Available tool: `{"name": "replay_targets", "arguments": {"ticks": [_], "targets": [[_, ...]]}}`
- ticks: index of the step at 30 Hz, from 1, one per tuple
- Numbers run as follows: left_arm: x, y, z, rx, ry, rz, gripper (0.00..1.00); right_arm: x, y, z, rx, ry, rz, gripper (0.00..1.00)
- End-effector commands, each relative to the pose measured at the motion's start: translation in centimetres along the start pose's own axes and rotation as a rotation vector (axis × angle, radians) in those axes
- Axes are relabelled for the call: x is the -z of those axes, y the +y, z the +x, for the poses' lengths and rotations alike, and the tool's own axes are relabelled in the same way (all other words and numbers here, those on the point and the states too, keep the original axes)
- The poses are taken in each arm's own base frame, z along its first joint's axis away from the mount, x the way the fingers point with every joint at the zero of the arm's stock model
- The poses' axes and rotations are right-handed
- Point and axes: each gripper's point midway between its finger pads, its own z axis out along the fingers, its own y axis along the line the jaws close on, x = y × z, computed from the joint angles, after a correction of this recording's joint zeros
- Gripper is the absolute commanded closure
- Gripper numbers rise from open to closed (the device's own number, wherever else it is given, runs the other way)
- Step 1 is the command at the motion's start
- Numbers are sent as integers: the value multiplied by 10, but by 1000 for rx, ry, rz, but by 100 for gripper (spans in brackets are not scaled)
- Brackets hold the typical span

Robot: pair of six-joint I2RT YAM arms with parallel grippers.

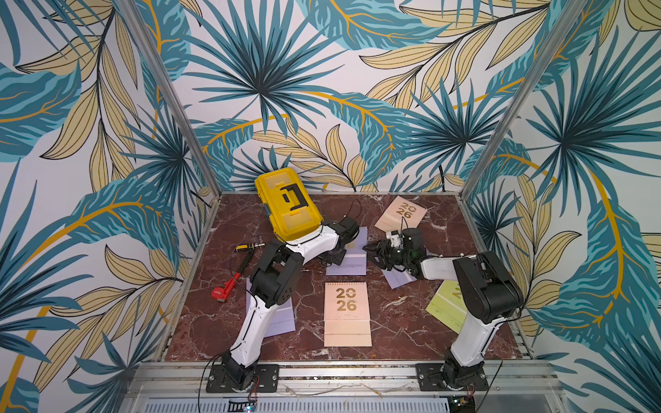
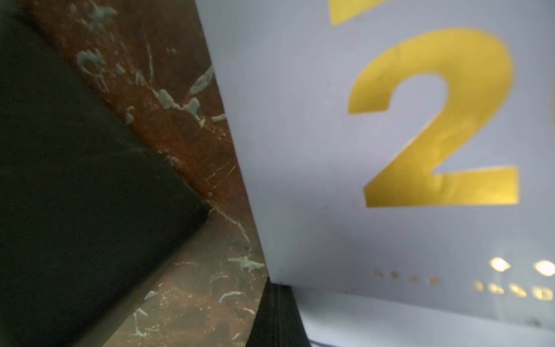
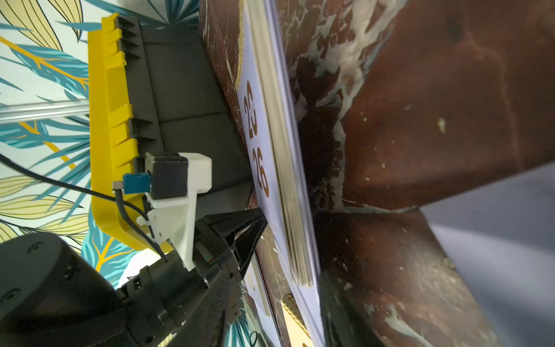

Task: Stack the calendars
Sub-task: Pick up the calendar at the center of the board.

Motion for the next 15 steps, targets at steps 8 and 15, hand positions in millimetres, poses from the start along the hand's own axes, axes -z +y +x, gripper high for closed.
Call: {"name": "replay_targets", "arguments": {"ticks": [8,15], "targets": [[-10,-28,1,-22,19,113,100,-3,3,18,77,61,-9,64],[-8,-30,1,-25,18,125,100,-5,-4,20,141,89,49,64]]}}
